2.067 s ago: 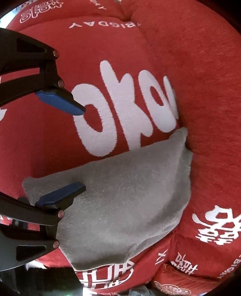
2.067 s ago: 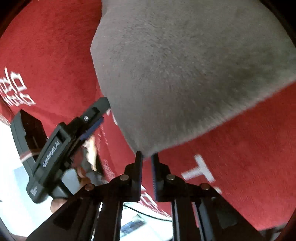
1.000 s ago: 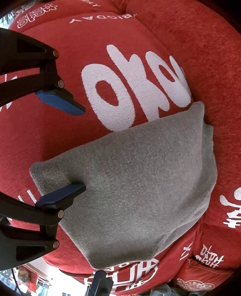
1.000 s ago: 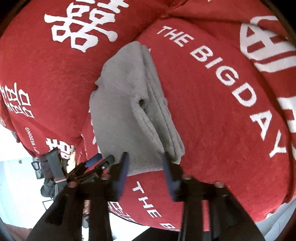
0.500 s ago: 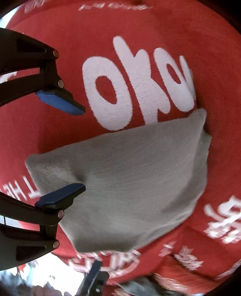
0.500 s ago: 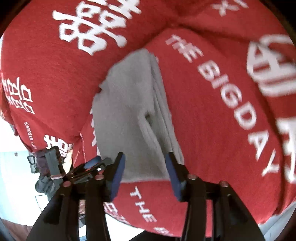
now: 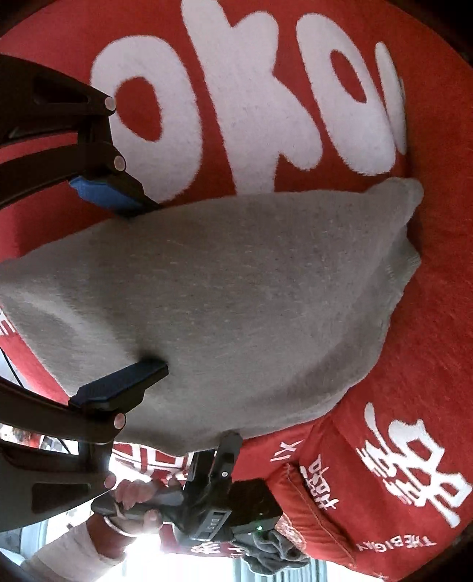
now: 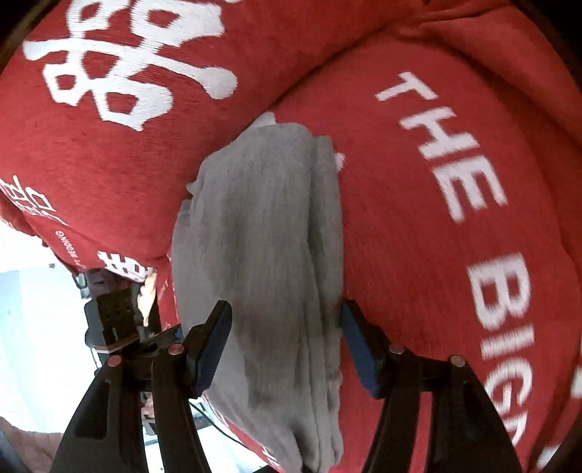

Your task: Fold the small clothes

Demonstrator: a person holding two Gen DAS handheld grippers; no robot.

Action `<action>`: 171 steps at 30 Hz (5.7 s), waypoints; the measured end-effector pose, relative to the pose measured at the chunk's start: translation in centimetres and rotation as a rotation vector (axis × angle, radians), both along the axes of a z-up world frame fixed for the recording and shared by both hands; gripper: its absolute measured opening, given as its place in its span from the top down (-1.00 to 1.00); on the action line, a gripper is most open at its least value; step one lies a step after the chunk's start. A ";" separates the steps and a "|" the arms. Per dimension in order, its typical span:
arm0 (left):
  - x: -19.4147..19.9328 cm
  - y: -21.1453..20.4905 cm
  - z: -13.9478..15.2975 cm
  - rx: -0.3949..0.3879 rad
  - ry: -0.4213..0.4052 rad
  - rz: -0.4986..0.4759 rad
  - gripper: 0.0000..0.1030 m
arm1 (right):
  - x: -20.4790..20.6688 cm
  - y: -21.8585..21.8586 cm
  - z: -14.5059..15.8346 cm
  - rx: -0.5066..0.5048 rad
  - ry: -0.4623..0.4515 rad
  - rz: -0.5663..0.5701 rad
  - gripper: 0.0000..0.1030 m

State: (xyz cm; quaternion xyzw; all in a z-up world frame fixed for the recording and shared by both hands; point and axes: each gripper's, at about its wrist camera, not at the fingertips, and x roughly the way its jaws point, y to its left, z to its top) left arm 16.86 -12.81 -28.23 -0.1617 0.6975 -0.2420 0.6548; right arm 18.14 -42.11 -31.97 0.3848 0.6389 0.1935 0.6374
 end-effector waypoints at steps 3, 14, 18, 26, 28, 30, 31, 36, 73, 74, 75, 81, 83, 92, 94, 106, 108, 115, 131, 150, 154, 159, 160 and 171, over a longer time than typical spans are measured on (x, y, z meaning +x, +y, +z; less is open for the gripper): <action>0.4 -0.3 -0.5 -0.014 0.005 0.031 -0.49 | 1.1 0.6 -0.5 0.039 -0.014 0.035 -0.31; -0.5 0.1 2.6 -0.057 -0.118 0.055 0.12 | 0.6 1.2 0.5 0.083 0.019 -0.034 0.37; -1.2 0.3 4.5 -0.098 -0.138 0.055 0.12 | -0.8 1.9 2.5 0.148 0.007 -0.079 0.38; -4.9 4.5 9.2 -0.095 -0.177 0.085 0.12 | -4.7 5.6 6.9 0.224 0.015 -0.065 0.38; -6.6 6.1 9.7 -0.061 -0.181 0.081 0.12 | -5.8 7.5 7.2 0.232 0.028 -0.047 0.38; -8.3 7.6 9.4 -0.019 -0.172 0.079 0.12 | -6.9 9.5 7.1 0.236 0.040 -0.020 0.38; -9.0 8.4 9.0 -0.003 -0.162 0.082 0.12 | -7.8 10.0 6.8 0.232 0.041 0.002 0.38; -12.2 12.2 5.0 0.100 -0.080 0.146 0.12 | -7.7 14.7 3.9 0.152 0.061 0.084 0.38; -14.4 10.4 10.1 0.564 -0.130 0.181 -0.96 | -13.1 22.5 13.5 -0.635 -0.067 0.224 -0.99; -14.5 10.4 10.1 0.565 -0.126 0.182 -0.96 | -13.2 22.7 13.6 -0.648 -0.068 0.231 -0.99; -14.5 10.5 10.1 0.570 -0.123 0.184 -0.96 | -13.2 22.8 13.6 -0.655 -0.069 0.238 -0.99; -14.8 10.4 10.3 0.586 -0.121 0.182 -0.96 | -13.2 23.0 14.0 -0.676 -0.066 0.240 -0.99; -14.9 10.4 10.4 0.581 -0.119 0.179 -0.96 | -13.3 23.0 14.2 -0.685 -0.068 0.241 -0.99; -15.0 10.3 10.7 0.594 -0.119 0.187 -0.96 | -13.1 23.0 14.5 -0.689 -0.069 0.230 -0.99; -15.0 10.4 10.7 0.599 -0.118 0.193 -0.96 | -13.1 23.0 14.5 -0.693 -0.069 0.230 -0.99; -15.3 10.7 9.8 0.613 -0.079 0.183 -0.96 | -13.1 23.4 14.1 -0.711 -0.056 0.250 -0.99; -15.3 10.7 9.8 0.615 -0.077 0.180 -0.96 | -13.1 23.5 14.1 -0.714 -0.055 0.255 -0.99; -15.2 10.7 9.5 0.609 -0.071 0.170 -0.96 | -12.9 23.8 13.9 -0.733 -0.048 0.273 -0.99; -15.0 10.5 9.1 0.631 -0.072 0.142 -0.96 | -12.7 24.1 13.5 -0.771 -0.038 0.301 -0.99; -15.0 10.6 8.7 0.655 -0.072 0.122 -0.96 | -12.7 24.5 13.1 -0.776 -0.022 0.311 -0.99; -15.0 10.7 8.6 0.654 -0.068 0.120 -0.96 | -12.6 24.5 13.0 -0.775 -0.020 0.313 -0.99; -15.2 10.5 8.4 0.662 -0.068 0.108 -0.96 | -12.7 24.7 12.9 -0.777 -0.023 0.318 -0.99; -15.2 10.5 8.4 0.663 -0.068 0.108 -0.96 | -12.7 24.7 12.9 -0.778 -0.024 0.321 -0.99; -15.1 10.5 8.4 0.662 -0.085 0.116 -0.96 | -12.5 24.6 12.8 -0.779 -0.020 0.324 -0.99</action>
